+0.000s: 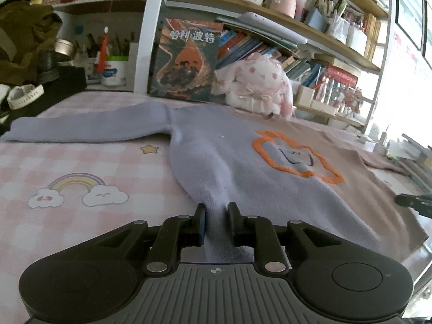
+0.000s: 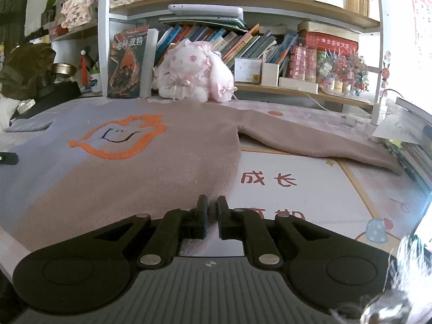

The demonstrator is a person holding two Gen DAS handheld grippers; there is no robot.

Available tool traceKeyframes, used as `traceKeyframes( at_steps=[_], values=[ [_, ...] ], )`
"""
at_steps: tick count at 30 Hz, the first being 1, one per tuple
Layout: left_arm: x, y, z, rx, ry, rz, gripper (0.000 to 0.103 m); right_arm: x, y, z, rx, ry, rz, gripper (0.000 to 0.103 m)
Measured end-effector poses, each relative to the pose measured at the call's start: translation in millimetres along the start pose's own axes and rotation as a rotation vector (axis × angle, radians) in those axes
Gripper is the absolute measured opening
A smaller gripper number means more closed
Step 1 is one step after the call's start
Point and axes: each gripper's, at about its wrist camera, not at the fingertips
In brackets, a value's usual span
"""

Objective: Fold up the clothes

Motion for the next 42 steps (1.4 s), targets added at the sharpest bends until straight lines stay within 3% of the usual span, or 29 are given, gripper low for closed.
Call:
traceKeyframes(
  at_steps=[3,4,6,7,10,14,22,27,35,42],
  values=[
    [-5,-9,-2,0.056,-0.010,0.050,0.025,-4,2,-1,0.001,-0.011,-0.011,0.033],
    [-7,-13,-2,0.079,-0.013,0.066,0.026,-6,3,-2,0.002,-0.017,-0.005,0.046],
    [-11,-21,-2,0.127,-0.021,0.098,0.029,-12,5,-1,0.000,-0.033,0.012,0.053],
    [-14,-23,-2,0.145,-0.028,0.109,0.035,-15,6,-1,-0.003,-0.042,0.017,0.057],
    [-25,-30,-1,0.179,-0.064,0.134,0.066,-24,11,3,-0.016,-0.072,0.022,0.071],
    [-37,-31,4,0.175,-0.113,0.124,0.077,-30,20,12,-0.016,-0.108,0.063,0.085],
    [-36,-12,0,0.130,-0.139,0.189,0.082,-17,47,28,-0.080,-0.153,0.096,0.094],
    [-40,13,3,0.049,-0.156,0.238,0.082,-3,60,36,-0.133,-0.171,0.104,0.094],
    [-39,63,20,-0.089,-0.164,0.330,0.082,27,75,51,-0.181,-0.134,0.147,0.096],
    [-24,123,50,-0.200,-0.143,0.426,0.082,34,87,66,-0.235,-0.179,0.177,0.098]
  ],
)
Point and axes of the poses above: each gripper's, at about its wrist camera, not at the fingertips, and x roughly the way its jaws point, y to its left, z to its top, and after that the axes turned 7 degrees about -z, right-handed
